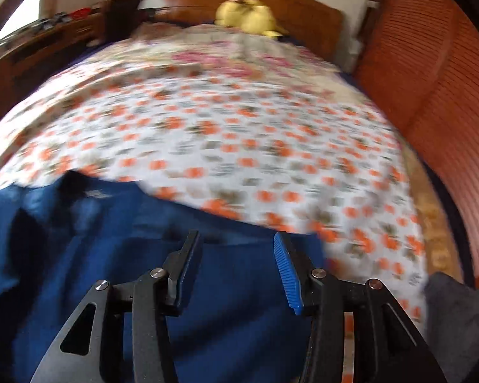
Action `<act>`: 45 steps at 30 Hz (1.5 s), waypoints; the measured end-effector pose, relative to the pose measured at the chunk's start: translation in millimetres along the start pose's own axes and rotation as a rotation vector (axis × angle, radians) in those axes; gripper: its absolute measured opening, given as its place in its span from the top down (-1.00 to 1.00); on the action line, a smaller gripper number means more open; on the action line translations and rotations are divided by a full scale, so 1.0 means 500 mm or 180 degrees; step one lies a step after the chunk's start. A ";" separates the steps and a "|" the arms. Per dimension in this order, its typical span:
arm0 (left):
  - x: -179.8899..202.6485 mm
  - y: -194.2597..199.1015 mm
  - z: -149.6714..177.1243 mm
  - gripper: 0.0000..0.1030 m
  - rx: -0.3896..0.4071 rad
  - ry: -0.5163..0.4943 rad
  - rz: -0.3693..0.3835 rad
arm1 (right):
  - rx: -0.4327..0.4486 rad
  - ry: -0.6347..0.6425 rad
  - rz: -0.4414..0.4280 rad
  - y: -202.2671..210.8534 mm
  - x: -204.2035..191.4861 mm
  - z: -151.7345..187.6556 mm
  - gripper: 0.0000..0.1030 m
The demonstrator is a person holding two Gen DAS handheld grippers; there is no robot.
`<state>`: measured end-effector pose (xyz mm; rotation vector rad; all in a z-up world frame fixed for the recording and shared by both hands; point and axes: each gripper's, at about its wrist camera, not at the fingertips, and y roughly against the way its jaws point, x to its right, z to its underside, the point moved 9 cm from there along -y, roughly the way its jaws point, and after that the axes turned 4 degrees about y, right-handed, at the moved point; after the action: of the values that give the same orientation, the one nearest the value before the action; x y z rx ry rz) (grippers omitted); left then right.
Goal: Fold large clothes
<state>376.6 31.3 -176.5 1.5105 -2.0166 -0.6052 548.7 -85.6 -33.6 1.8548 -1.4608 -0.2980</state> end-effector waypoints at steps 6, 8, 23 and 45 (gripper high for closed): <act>-0.017 0.013 -0.002 -0.56 0.0038 0.0020 -0.0038 | -0.0189 0.0258 -0.0660 -0.027 -0.162 0.026 0.06; -0.023 0.017 -0.003 -0.56 0.0047 0.0017 -0.0058 | -0.0314 0.0289 -0.0783 -0.045 -0.194 0.039 0.07; -0.068 0.036 -0.001 -0.56 0.0087 0.0080 -0.0144 | -0.0317 0.0688 -0.0758 -0.095 -0.262 0.005 0.95; 0.027 0.080 -0.014 -0.56 0.0249 -0.0139 -0.0083 | -0.0033 0.0165 -0.0356 0.125 -0.038 0.166 0.01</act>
<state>349.5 28.7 -143.4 1.5842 -2.0783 -0.5805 447.3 -106.4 -54.4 1.9255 -1.3211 -0.3085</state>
